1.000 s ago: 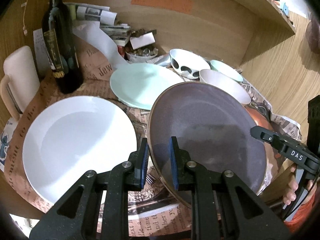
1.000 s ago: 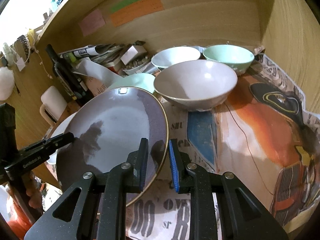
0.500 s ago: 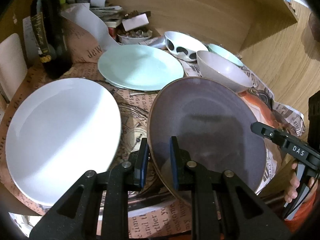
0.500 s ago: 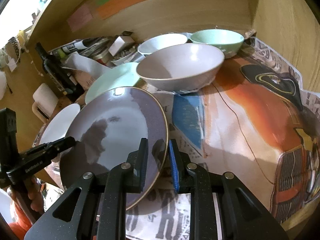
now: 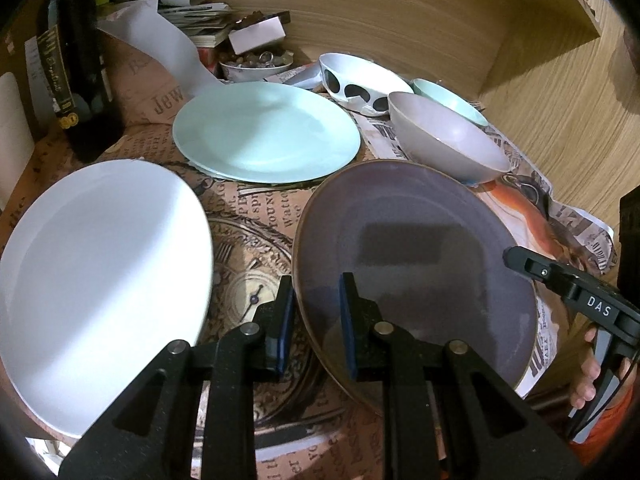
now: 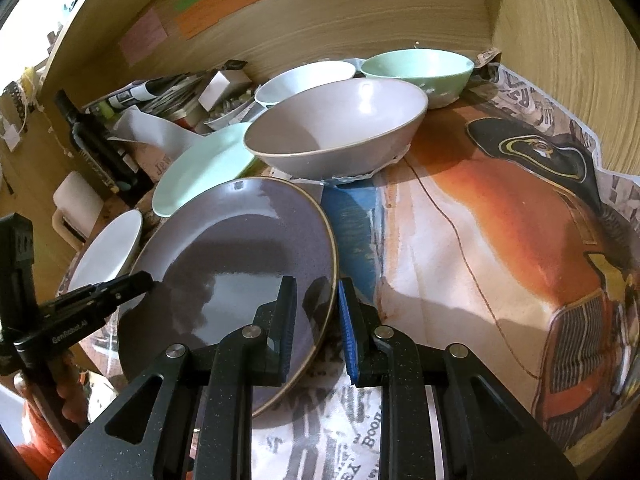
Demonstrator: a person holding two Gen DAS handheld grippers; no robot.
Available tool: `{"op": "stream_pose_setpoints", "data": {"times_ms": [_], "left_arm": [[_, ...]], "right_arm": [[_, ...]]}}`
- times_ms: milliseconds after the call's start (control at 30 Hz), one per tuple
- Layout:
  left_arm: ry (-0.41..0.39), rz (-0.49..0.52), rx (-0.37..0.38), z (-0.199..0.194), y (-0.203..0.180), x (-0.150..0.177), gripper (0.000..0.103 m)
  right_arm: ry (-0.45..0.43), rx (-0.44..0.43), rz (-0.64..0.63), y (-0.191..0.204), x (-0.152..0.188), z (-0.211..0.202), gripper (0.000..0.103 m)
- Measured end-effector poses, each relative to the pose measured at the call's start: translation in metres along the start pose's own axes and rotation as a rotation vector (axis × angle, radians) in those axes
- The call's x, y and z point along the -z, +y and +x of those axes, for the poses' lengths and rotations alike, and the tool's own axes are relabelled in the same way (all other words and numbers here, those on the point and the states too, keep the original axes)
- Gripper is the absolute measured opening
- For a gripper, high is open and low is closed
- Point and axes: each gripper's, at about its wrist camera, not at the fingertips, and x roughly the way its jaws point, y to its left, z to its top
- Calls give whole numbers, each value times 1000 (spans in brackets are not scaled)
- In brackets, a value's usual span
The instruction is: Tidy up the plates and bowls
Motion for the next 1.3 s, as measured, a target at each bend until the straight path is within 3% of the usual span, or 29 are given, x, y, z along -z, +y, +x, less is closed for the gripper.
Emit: {"op": "stream_pose_setpoints", "data": {"times_ms": [433,633,733,833,967,1100,1300], "left_arm": [[-26,58,-16,-4,-2,3,25],[-93,50,-13,-28,4,0,45],[-151,48,-19,-48,9,-2,50],[-215,37,-41,-68,16,-4,62],[-287,10,-73,-93,31,-4,72],[-364,-14,-133,-117,47,-1,90],[-425,-38,-206,-145,76,8,97]], "right_arm": [[-19,32,-14,3,2,2,25],[-73,51,-38,12,-3,-17,37],[-115,60,-66,23,-5,-27,42],[-151,52,-99,36,-9,-35,45],[-187,30,-146,59,-13,-38,52],[-227,-6,-190,83,-17,-38,57],[-239,-97,-235,119,-19,-27,64]]}}
